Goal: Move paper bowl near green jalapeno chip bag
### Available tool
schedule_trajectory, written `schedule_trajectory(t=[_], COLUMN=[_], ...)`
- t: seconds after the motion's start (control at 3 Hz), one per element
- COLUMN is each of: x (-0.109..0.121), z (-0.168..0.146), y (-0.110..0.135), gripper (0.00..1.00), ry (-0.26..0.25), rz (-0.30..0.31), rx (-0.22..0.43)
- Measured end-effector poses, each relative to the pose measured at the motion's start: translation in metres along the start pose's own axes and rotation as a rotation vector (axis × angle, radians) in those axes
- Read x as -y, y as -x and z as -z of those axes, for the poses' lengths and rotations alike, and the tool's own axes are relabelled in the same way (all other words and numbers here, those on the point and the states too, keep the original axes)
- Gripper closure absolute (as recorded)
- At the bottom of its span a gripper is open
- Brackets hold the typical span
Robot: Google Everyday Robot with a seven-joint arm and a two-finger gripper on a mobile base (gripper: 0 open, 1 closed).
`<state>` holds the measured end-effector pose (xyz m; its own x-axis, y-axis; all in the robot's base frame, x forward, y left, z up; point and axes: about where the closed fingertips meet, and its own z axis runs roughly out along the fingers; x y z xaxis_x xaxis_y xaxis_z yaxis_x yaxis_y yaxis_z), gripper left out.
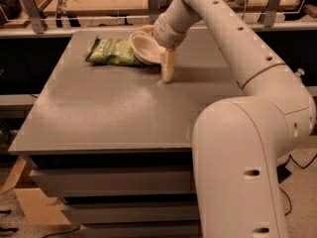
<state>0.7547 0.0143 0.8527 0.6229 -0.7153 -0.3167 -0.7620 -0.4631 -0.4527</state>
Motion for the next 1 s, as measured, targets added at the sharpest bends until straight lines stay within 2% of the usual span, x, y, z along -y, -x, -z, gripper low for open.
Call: schedule_trajectory(t=[0.33, 1.0], x=[0.0, -0.01], z=[0.005, 0.072], y=[0.0, -0.012], gripper=[0.0, 0.0], ry=[-0.008, -0.128], rz=[-0.002, -0.04], rx=[-0.001, -0.034])
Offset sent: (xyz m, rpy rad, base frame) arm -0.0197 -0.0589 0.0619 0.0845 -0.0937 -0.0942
